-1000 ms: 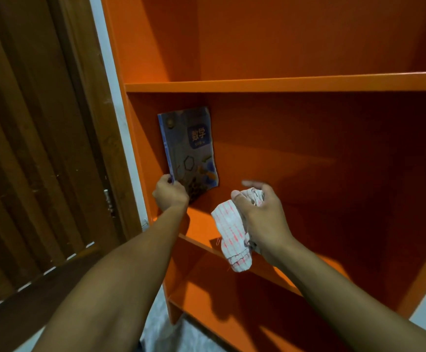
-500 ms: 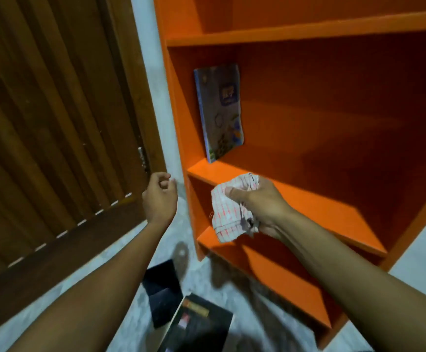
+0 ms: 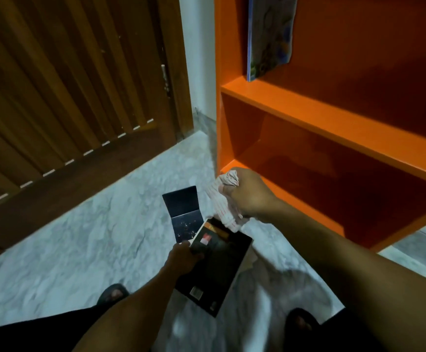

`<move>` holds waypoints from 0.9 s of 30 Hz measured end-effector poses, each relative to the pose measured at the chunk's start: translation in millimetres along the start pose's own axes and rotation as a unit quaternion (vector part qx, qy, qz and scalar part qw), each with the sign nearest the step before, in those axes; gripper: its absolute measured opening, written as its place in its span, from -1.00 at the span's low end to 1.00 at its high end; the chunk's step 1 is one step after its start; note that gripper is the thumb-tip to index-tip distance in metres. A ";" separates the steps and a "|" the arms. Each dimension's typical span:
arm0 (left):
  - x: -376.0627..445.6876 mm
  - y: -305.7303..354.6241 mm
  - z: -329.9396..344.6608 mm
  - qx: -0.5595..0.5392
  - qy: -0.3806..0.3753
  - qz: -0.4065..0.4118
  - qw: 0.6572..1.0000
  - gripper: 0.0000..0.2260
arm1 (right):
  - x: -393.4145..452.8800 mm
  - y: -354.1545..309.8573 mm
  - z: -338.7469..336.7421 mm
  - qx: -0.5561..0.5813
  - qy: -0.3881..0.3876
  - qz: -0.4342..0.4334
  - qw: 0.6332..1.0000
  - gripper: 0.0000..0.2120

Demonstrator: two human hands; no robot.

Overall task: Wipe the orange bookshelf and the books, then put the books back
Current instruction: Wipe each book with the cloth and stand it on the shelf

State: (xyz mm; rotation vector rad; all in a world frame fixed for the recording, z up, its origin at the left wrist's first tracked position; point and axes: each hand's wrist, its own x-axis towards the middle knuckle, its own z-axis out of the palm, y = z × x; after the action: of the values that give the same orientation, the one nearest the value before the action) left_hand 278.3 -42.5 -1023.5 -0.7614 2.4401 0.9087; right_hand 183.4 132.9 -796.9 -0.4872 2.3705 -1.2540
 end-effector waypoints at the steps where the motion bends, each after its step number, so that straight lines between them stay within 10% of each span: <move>1: 2.4 -1.7 8.3 0.035 0.006 -0.004 0.999 -0.43 | 2.3 -1.9 1.4 -0.006 0.000 -0.006 1.000 -0.80; 10: 5.3 16.4 31.2 0.097 0.090 -0.065 0.989 -0.20 | 12.0 -0.3 -7.7 -0.052 0.025 -0.007 0.998 -0.86; 27: -8.1 60.6 -78.1 -0.142 0.068 0.135 0.978 -0.82 | 1.5 16.6 -55.2 -0.001 0.052 0.014 0.999 -0.62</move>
State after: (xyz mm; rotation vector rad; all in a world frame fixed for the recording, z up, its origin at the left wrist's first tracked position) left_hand 231.6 -55.3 -936.9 -0.6105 2.6101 1.3738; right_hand 152.2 179.4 -783.0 -0.3962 2.4555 -1.2941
